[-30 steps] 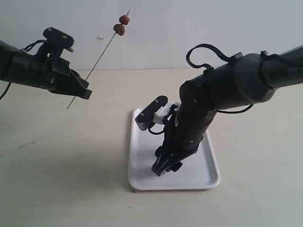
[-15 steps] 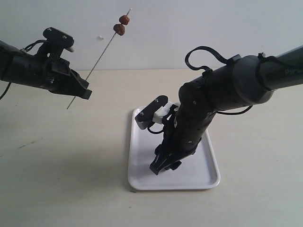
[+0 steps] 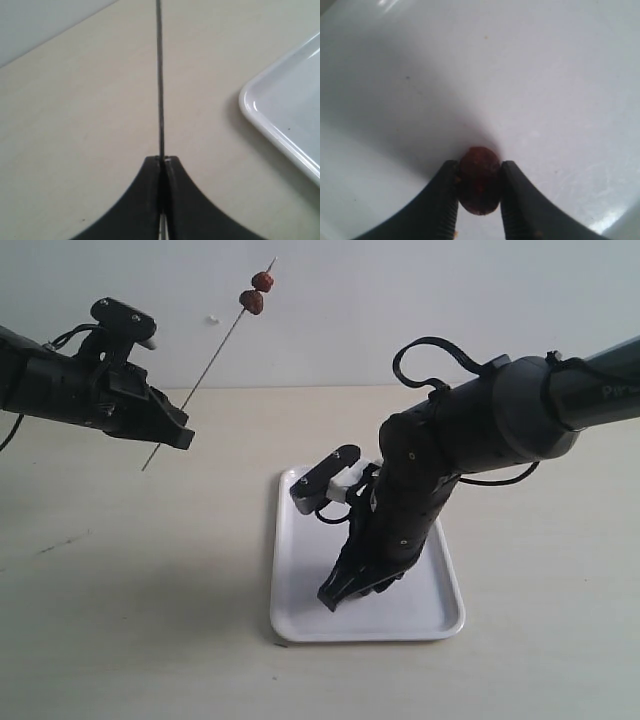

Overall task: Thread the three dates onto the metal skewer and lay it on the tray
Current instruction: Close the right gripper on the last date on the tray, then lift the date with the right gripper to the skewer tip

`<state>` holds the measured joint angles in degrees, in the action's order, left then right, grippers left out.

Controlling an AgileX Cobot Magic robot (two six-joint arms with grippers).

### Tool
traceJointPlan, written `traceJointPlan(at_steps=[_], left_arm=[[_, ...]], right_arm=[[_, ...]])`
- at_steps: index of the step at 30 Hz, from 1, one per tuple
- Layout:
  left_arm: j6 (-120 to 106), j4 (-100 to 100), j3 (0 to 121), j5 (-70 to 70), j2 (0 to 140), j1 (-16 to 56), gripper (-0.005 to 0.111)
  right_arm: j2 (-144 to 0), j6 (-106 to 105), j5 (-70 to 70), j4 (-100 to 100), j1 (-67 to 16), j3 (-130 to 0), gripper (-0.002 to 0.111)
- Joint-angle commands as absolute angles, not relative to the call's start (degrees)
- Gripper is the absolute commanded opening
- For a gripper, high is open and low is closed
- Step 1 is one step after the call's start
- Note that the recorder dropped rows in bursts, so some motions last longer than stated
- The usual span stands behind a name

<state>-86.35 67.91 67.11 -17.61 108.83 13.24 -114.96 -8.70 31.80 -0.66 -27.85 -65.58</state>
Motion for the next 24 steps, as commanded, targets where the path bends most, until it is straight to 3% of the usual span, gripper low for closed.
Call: traceJointPlan(at_steps=[1, 5, 10, 16, 24], left_arm=[[-86.2, 68.37, 67.45, -17.87, 108.75, 13.13, 0.0], [-90.62, 67.33, 67.45, -21.46, 108.75, 13.13, 0.0], [-104.74, 65.34, 67.45, -28.75, 108.75, 13.24, 0.0], [-112.79, 64.58, 67.45, -31.36, 108.75, 13.24, 0.0], [-116.98, 61.79, 67.45, -31.11, 108.75, 15.94, 0.0]], right_arm=[[-114.29, -8.34, 31.56, -0.43, -27.54, -65.58, 0.027], [-109.68, -8.34, 37.58, 0.0, -24.68, -70.08, 0.027], [-104.62, -18.77, 47.27, 13.31, -11.28, -80.38, 0.027], [-104.88, -35.47, 55.26, 37.16, 0.55, -82.77, 0.027], [-104.88, -43.46, 63.25, 52.77, 8.05, -82.77, 0.027]])
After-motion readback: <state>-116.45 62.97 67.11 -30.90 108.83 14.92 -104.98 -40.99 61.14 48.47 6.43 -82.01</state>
